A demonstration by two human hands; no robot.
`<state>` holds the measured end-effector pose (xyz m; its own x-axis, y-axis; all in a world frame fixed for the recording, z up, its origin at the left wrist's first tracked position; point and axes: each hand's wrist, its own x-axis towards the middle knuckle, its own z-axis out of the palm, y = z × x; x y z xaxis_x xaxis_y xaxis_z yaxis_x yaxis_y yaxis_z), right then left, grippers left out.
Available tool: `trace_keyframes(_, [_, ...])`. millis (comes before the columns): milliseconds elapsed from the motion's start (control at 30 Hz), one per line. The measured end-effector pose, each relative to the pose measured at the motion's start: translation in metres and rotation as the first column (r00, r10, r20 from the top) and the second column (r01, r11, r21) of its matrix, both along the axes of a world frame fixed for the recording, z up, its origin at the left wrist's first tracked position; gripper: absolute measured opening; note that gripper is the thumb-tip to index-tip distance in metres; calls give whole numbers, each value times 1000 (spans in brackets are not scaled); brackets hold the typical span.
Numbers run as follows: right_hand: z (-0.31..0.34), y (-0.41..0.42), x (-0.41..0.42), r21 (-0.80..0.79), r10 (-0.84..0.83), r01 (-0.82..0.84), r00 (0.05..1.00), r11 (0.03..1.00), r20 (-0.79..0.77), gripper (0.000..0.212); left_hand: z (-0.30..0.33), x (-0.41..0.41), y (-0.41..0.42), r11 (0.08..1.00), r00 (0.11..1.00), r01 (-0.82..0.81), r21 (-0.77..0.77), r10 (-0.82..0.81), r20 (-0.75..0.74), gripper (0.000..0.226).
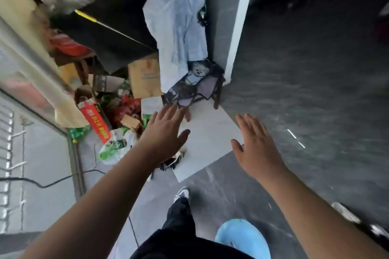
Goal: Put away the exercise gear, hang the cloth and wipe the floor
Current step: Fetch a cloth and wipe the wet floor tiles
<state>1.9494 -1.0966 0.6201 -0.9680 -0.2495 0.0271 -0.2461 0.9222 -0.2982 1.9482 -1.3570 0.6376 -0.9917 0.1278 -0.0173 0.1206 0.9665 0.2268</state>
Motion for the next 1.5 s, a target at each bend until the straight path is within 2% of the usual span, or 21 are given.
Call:
trace_keyframes(133, [-11,32,-45,17,-212,212,977,977,35,66,-11,-90,40,982,982,190,15,-190,-13,66])
trace_keyframes(300, [-23,51,-119,20,-430,430,900,903,73,67,-27,-214,66,936,936,351,14,-351,21,64])
trace_keyframes(433, [-24,59,-171,19,-539,540,837,841,93,68,-27,-303,84,890,889,456,24,-456,46,61])
trace_keyframes(633, [-28,88,-231,0,-650,656,748,755,131,69,-34,-400,139,813,814,581,28,-582,-5,59])
trace_keyframes(900, [-44,185,-364,-9,-676,681,729,732,107,67,-54,-541,240,784,785,619,-39,-619,26,61])
trace_keyframes(1233, [-37,341,-596,25,-559,560,822,828,111,68,-57,-735,391,856,858,512,-63,-507,82,71])
trace_keyframes(1500, [-26,414,-799,37,-478,477,872,878,106,66,-55,-920,442,924,925,380,-50,-379,29,71])
